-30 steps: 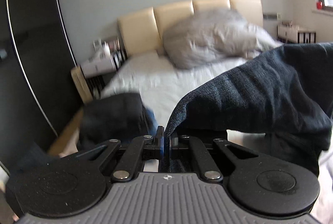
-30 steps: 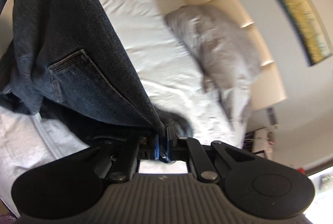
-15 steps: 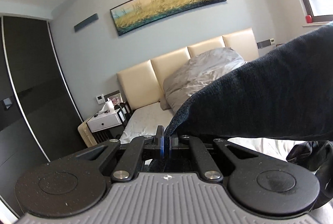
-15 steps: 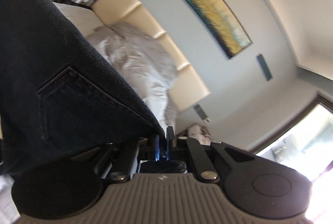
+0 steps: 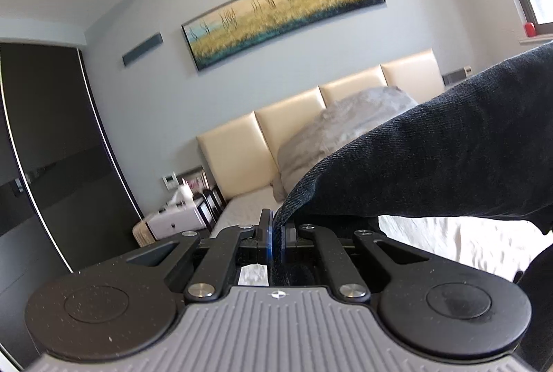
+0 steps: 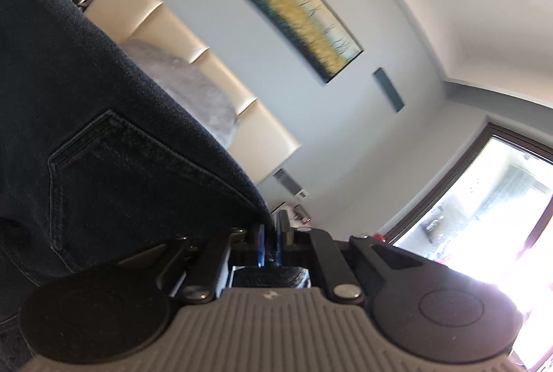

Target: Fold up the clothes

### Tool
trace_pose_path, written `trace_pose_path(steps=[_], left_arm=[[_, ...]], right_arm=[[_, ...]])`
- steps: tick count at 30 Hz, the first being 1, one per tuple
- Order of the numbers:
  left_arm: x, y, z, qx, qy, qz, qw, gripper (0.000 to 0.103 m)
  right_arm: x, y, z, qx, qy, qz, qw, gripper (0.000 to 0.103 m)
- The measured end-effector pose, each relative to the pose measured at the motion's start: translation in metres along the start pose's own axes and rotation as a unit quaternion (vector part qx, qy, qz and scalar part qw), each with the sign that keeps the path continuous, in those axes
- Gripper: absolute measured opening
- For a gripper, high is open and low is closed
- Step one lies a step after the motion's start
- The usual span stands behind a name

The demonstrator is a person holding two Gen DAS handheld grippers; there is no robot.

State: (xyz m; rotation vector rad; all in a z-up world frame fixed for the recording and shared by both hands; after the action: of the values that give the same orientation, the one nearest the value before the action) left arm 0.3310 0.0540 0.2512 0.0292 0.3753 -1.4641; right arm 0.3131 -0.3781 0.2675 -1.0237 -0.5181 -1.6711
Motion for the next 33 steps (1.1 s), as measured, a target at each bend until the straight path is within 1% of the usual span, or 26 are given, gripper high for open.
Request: trace_pose_path(steps=[2, 4, 8, 13, 17, 21, 22, 26, 28, 31, 33], left_arm=[[0.004, 0.0, -0.006, -0.001, 0.01, -0.003, 0.9999, 0.002], [0.009, -0.001, -0.028, -0.014, 0.02, -0.014, 0.9996, 0.003], [0.027, -0.018, -0.105, -0.058, 0.066, -0.037, 0.9955, 0.003], [0.043, -0.052, -0.211, -0.117, 0.086, -0.071, 0.9869, 0.003], [0.047, -0.084, -0.265, -0.145, 0.089, -0.093, 0.9809, 0.003], [0.059, -0.113, -0.3, -0.166, 0.111, -0.117, 0.9729, 0.003], [0.063, -0.121, -0.308, -0.17, 0.118, -0.123, 0.9706, 0.003], [0.078, -0.147, -0.334, -0.176, 0.155, -0.139, 0.9621, 0.003], [0.084, -0.155, -0.344, -0.18, 0.165, -0.147, 0.9587, 0.003], [0.099, -0.167, -0.362, -0.186, 0.185, -0.163, 0.9511, 0.003], [0.112, -0.175, -0.377, -0.197, 0.201, -0.181, 0.9424, 0.003]], right_arm=[[-0.009, 0.001, -0.011, -0.002, -0.011, 0.008, 1.0, 0.007], [-0.026, -0.002, -0.028, -0.01, -0.025, 0.027, 0.999, 0.007], [-0.075, -0.021, -0.08, -0.039, -0.037, 0.08, 0.995, 0.007], [-0.138, -0.06, -0.149, -0.068, -0.014, 0.155, 0.986, 0.007], [-0.181, -0.101, -0.201, -0.089, 0.001, 0.194, 0.977, 0.007], [-0.209, -0.127, -0.246, -0.124, 0.022, 0.222, 0.967, 0.007], [-0.214, -0.125, -0.256, -0.131, 0.022, 0.225, 0.965, 0.007], [-0.232, -0.14, -0.288, -0.155, 0.012, 0.245, 0.957, 0.007], [-0.241, -0.152, -0.3, -0.165, 0.005, 0.255, 0.953, 0.007], [-0.253, -0.161, -0.307, -0.17, -0.033, 0.267, 0.948, 0.007], [-0.265, -0.168, -0.317, -0.174, -0.064, 0.275, 0.943, 0.007]])
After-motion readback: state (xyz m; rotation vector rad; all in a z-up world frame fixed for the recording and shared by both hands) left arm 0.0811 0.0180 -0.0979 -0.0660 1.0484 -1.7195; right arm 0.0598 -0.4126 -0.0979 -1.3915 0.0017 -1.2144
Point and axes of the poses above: each gripper's, at about its wrist camera, not at the fingertips, and y roughly the way its jaws point, x to its right, z to its top, the point moved 10 cm from there along y, roughly the way its jaws point, and after that the axes turned 8 degrees about -y, right-handed, at the moved point
